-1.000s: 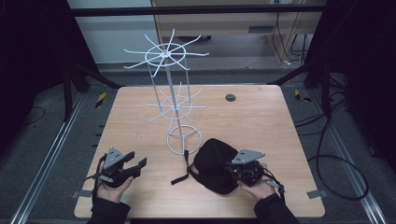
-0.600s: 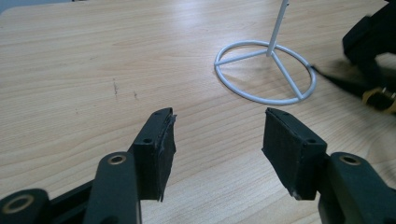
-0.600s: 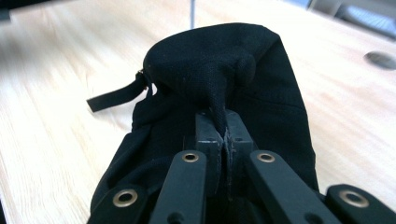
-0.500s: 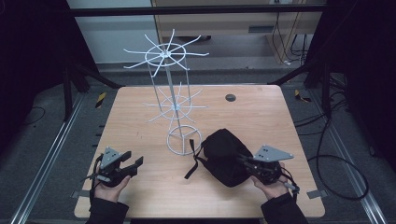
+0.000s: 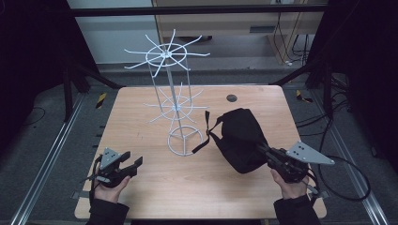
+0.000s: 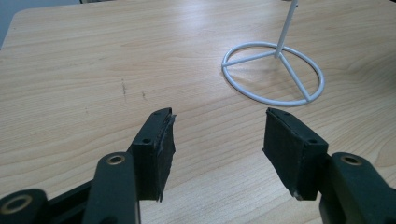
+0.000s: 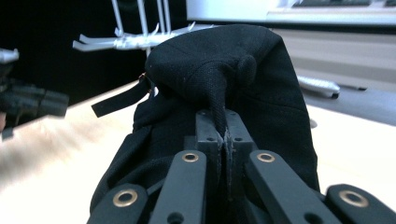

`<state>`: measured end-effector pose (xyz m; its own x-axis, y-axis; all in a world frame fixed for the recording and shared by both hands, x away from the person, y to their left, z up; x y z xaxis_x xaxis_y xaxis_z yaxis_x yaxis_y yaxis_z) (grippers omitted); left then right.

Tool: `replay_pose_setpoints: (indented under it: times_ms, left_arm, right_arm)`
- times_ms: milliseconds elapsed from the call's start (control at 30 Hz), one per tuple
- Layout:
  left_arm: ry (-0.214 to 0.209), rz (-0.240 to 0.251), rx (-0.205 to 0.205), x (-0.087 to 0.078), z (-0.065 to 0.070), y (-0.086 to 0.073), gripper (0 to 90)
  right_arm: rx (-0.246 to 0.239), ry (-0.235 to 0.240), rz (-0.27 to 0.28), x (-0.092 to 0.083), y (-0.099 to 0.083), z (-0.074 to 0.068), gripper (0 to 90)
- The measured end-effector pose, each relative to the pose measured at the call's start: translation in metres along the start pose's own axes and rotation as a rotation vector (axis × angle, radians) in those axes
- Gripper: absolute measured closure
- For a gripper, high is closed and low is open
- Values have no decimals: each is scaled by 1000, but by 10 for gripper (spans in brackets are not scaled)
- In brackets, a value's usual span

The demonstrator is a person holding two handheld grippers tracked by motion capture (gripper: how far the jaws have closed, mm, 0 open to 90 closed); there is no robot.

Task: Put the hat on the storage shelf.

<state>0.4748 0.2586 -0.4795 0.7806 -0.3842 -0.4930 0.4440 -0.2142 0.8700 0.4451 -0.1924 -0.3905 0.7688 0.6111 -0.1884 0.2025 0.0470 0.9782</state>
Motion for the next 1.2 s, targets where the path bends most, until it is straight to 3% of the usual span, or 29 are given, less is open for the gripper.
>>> replay_pose_setpoints:
  times_ms: [267, 467, 767, 1033, 1200]
  left_arm:
    - [16, 2, -1, -1, -3, 0, 418]
    - [19, 0, -1, -1, -3, -1, 416]
    - [20, 1, -3, -1, -4, -1, 416]
    - [18, 1, -7, 0, -4, -1, 416]
    - [21, -4, -1, 0, -3, -2, 416]
  right_arm:
    - [33, -44, 128, -13, 21, 3, 878]
    - [53, -51, 225, -19, 40, 2, 878]
    - [73, -20, 395, -22, 74, -10, 878]
    - [115, 4, 500, -21, 95, -19, 878]
    - [122, 16, 530, -15, 105, -24, 878]
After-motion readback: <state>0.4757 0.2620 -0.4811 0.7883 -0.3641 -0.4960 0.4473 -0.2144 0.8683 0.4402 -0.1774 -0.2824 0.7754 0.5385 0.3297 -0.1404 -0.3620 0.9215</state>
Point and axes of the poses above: each handheld gripper's, and its own axes: x roughly forward along the jaws, y roughly out of its top, z roughly to its right, the point moved 6 cm from there along x, roughly forward along the jaws, and after that the axes turned 2 degrees about x, right-handed, at the moved point
